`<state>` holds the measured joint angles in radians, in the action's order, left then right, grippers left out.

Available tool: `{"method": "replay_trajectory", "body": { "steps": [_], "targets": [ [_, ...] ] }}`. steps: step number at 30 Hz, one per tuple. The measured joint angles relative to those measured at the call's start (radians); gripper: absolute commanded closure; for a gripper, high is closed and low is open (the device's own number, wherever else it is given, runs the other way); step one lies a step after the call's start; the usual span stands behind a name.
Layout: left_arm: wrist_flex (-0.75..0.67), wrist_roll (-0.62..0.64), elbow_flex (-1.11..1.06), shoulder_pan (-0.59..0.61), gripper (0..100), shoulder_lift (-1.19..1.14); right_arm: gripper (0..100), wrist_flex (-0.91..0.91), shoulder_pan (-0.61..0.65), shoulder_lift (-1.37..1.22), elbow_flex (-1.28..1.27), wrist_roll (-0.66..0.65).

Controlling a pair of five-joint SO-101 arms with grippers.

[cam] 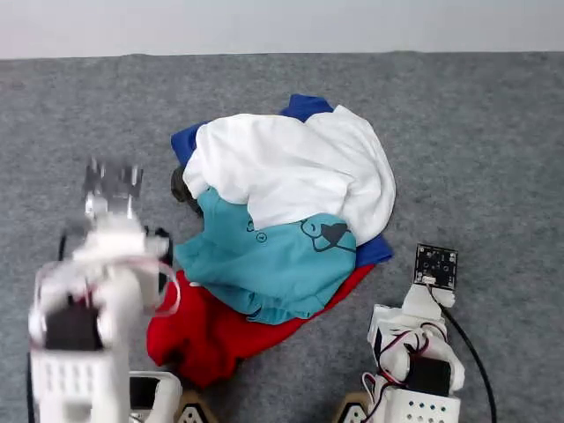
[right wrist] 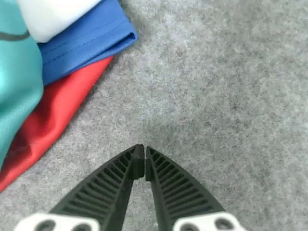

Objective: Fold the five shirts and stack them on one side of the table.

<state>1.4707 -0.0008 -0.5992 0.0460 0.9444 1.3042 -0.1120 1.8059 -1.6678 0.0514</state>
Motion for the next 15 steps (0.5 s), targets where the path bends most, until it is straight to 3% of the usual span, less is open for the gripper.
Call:
{"method": "replay_trajectory", "body": {
  "steps": [6,11,15],
  "targets": [
    [0.244,-0.048,0.491,-0.023,93,-0.549,98.9,0.000,0.000,0.000,0.000,0.000],
    [0.253,-0.222,0.565,-0.118,92,-0.761,98.9,0.000,0.000,0.000,0.000,0.000],
    [0.253,-0.244,0.569,-0.212,87,-0.798,98.9,0.000,0.000,0.000,0.000,0.000]
  ]
}}
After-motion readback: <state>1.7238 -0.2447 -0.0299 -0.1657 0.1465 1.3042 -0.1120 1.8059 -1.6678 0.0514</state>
